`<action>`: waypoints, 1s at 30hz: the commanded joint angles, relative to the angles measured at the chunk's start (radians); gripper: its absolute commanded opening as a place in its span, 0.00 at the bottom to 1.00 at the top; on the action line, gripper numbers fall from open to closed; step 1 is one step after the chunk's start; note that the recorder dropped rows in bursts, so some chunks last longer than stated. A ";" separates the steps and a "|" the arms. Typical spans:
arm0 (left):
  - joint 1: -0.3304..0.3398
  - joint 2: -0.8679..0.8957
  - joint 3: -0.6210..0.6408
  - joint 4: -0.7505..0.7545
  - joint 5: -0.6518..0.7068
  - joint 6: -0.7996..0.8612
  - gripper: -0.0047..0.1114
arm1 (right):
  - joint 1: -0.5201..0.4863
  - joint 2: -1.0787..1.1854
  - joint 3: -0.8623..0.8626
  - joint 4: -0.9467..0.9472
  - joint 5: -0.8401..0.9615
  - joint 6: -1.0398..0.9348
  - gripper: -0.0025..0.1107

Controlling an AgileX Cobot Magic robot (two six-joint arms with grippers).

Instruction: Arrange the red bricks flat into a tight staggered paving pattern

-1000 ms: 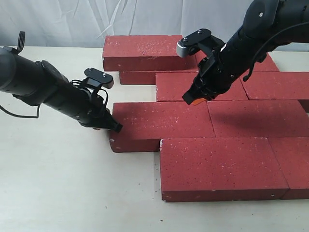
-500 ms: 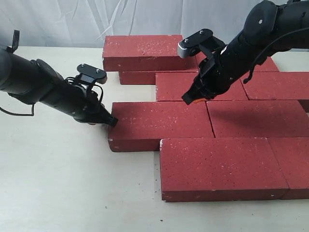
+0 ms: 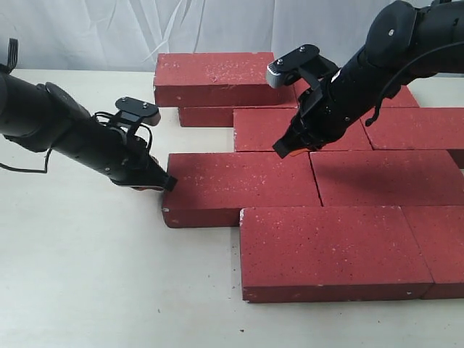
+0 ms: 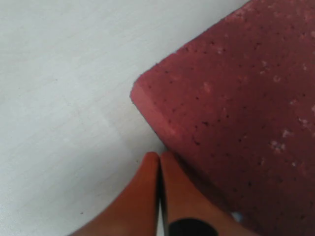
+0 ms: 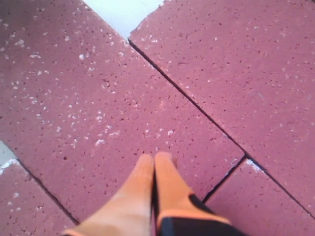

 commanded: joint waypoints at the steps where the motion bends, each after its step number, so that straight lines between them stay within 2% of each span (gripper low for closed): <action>1: 0.000 -0.012 0.004 -0.026 0.022 -0.004 0.04 | -0.005 -0.011 0.004 0.008 0.005 -0.003 0.01; 9: 0.000 -0.012 0.004 -0.060 0.032 0.028 0.04 | -0.005 -0.011 0.004 0.013 0.022 -0.003 0.01; 16: 0.005 -0.012 0.004 -0.001 0.031 0.021 0.04 | -0.005 -0.011 0.004 0.013 0.022 -0.003 0.01; 27: 0.070 -0.012 0.004 0.085 0.017 -0.045 0.04 | -0.005 -0.011 0.004 0.013 0.010 -0.003 0.01; 30: 0.083 -0.025 0.004 0.085 0.062 -0.049 0.04 | -0.005 -0.011 0.004 0.013 0.006 -0.003 0.01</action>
